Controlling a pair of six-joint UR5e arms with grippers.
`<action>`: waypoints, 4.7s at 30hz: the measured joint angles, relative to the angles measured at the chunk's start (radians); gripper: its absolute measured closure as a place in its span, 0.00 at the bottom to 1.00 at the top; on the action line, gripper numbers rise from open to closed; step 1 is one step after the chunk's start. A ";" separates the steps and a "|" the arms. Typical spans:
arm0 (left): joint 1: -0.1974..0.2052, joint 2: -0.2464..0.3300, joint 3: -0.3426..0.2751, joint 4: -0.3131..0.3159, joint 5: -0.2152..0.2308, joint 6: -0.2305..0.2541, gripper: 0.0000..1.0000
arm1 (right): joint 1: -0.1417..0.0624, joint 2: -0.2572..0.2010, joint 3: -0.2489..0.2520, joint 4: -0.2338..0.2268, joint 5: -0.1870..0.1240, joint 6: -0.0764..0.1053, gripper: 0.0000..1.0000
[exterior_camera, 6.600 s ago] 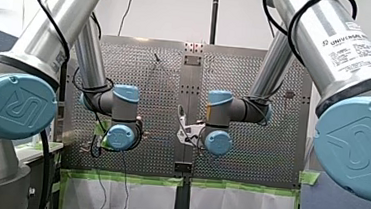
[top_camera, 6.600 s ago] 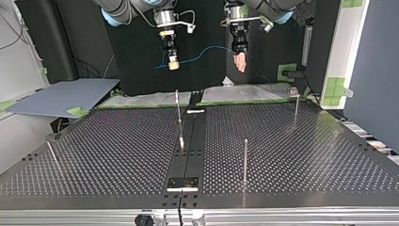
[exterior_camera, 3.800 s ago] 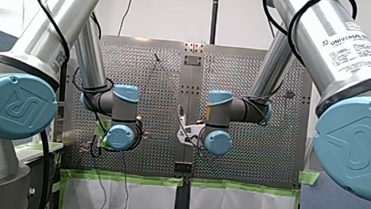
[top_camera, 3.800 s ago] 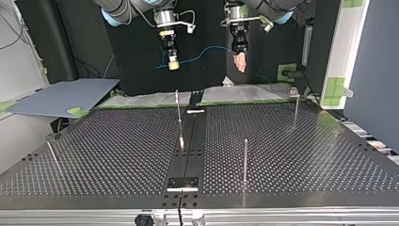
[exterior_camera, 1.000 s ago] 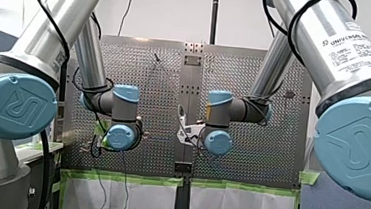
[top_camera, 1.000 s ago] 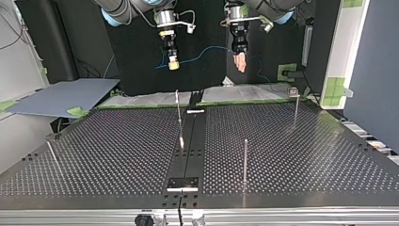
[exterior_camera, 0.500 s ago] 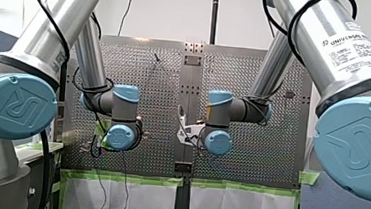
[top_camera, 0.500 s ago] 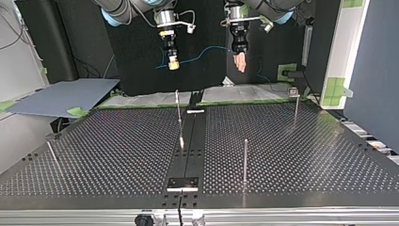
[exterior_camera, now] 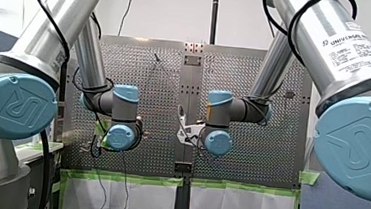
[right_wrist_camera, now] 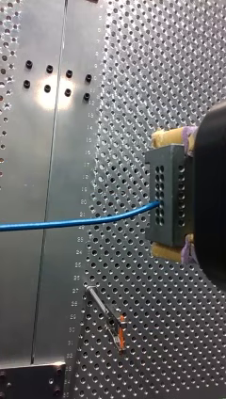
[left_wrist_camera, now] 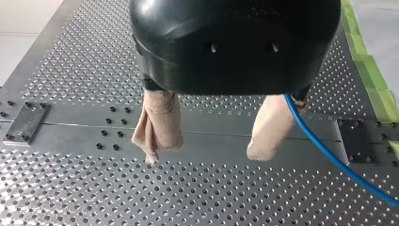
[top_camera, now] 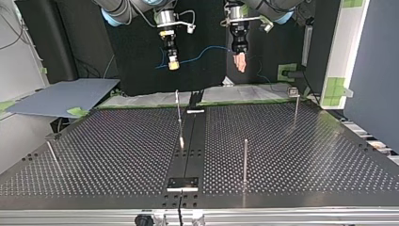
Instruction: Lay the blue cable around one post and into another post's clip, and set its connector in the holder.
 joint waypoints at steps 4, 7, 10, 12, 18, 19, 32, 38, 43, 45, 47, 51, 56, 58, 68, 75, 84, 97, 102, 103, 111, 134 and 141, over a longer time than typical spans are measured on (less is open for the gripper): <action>0.000 0.000 0.000 0.000 0.000 0.000 0.00 | 0.000 0.000 0.000 0.000 0.000 0.000 0.79; 0.000 0.000 0.000 0.000 0.000 0.000 0.00 | 0.000 0.000 0.000 0.000 0.000 0.000 0.79; 0.000 0.000 0.000 0.000 0.000 0.000 0.00 | 0.000 0.000 0.000 0.000 0.000 0.000 0.79; 0.000 0.000 0.000 0.000 0.000 0.000 0.00 | 0.000 0.000 0.000 0.000 0.000 0.000 0.79; 0.000 0.000 0.000 0.000 0.000 0.000 0.00 | 0.000 0.000 0.000 0.000 0.000 0.000 0.79; 0.000 0.000 0.000 0.000 0.000 0.000 0.00 | 0.000 0.000 0.000 0.000 0.000 0.000 0.79; 0.000 0.000 0.000 0.000 0.000 0.000 0.00 | 0.000 0.000 0.000 0.000 0.000 0.000 0.79; 0.000 0.000 0.000 0.000 0.000 0.000 0.00 | 0.000 0.000 0.000 0.000 0.000 0.000 0.79; 0.000 0.000 0.000 0.000 0.000 0.000 0.00 | 0.000 0.000 0.000 0.000 0.000 0.000 0.79; 0.000 0.000 0.000 0.000 0.000 0.000 0.00 | 0.000 0.000 0.000 0.000 0.000 0.000 0.79; 0.000 0.000 0.000 0.000 0.000 0.000 0.00 | 0.000 0.000 0.000 0.000 0.000 0.000 0.79; 0.000 0.000 0.000 0.000 0.000 0.000 0.00 | 0.000 0.000 0.000 0.000 0.000 0.000 0.79; 0.000 0.000 0.000 0.000 0.000 0.000 0.00 | 0.000 0.000 0.000 0.000 0.000 0.000 0.79; 0.000 0.000 0.000 0.000 0.000 0.000 0.00 | 0.000 0.000 0.000 0.000 0.000 0.000 0.79; 0.000 0.000 0.000 0.000 0.000 0.000 0.00 | 0.000 0.000 0.000 0.000 0.000 0.000 0.79; 0.000 0.000 0.000 0.000 0.000 0.000 0.00 | 0.000 0.000 0.000 0.000 0.000 0.000 0.79; 0.000 0.000 0.000 0.000 0.000 0.000 0.00 | 0.000 0.000 0.000 0.000 0.000 0.000 0.79; 0.000 0.000 0.000 0.000 0.000 0.000 0.00 | 0.000 0.000 0.000 0.000 0.000 0.000 0.79; 0.000 0.000 0.000 0.000 0.000 0.000 0.00 | 0.000 0.000 0.000 0.000 0.000 0.000 0.79; 0.000 0.000 0.000 0.000 0.000 0.000 0.00 | 0.000 0.000 0.000 0.000 0.000 0.000 0.79; 0.000 0.000 0.000 0.000 0.000 0.000 0.00 | 0.000 0.000 0.000 0.000 0.000 0.000 0.79; 0.000 0.000 0.000 0.000 0.000 0.000 0.00 | 0.000 0.000 0.000 0.000 0.000 0.000 1.00; 0.000 0.000 0.000 0.000 0.000 0.000 0.00 | 0.000 0.000 0.000 0.000 0.000 0.000 1.00</action>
